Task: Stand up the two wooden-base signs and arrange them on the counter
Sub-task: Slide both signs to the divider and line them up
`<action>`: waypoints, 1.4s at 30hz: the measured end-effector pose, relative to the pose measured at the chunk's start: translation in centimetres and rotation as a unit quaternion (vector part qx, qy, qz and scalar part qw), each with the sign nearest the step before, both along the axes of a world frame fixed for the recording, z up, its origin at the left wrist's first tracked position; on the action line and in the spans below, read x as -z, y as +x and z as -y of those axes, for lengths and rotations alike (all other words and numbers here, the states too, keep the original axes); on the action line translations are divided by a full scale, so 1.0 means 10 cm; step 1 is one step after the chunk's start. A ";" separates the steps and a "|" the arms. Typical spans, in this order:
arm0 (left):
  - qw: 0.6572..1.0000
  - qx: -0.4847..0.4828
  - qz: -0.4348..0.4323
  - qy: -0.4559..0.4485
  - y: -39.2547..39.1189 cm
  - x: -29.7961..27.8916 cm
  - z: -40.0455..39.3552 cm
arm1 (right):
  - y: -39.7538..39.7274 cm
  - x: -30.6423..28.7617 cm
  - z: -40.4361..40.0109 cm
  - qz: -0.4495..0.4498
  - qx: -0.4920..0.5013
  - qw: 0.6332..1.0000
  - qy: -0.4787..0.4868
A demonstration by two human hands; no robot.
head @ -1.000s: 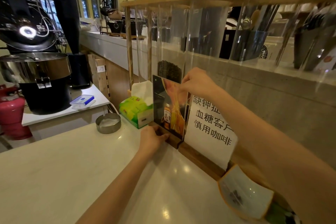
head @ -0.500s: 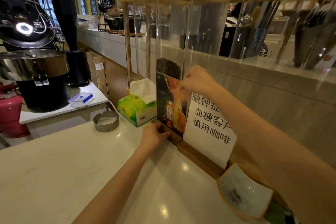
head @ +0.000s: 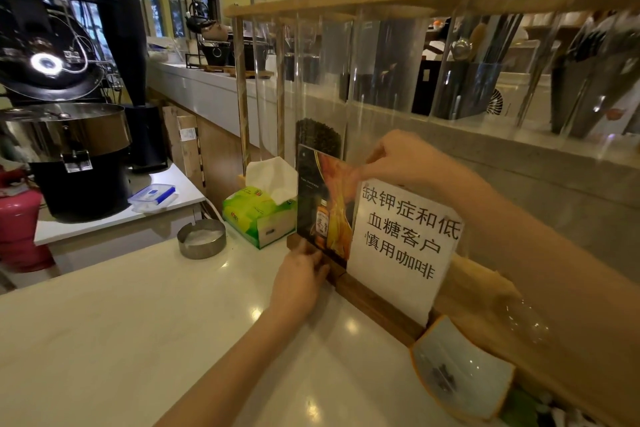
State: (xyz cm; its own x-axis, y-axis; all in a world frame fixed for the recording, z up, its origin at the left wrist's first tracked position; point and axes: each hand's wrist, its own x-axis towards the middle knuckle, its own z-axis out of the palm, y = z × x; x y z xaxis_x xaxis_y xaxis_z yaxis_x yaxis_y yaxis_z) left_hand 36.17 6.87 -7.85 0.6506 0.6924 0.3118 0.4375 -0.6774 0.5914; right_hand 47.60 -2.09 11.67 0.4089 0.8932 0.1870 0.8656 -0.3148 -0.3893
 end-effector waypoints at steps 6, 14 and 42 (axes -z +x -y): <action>0.979 0.071 -0.047 0.185 -0.05 0.01 0.39 | -0.07 0.11 0.40 0.052 -0.001 0.998 0.042; 0.973 0.051 -0.086 0.208 -0.06 -0.01 0.46 | -0.10 0.14 0.42 0.053 0.011 0.995 0.079; 0.980 0.082 -0.071 0.166 -0.07 -0.05 0.43 | -0.10 0.04 0.37 0.042 0.004 0.998 0.042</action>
State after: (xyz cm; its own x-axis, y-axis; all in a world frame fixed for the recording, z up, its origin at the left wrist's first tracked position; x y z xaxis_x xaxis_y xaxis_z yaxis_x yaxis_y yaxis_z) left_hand 35.46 2.62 -7.33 0.7978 0.4510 0.4001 0.3690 -0.8901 0.2674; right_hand 46.57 -5.82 11.23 0.3950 0.8699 0.2954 0.8942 -0.2903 -0.3407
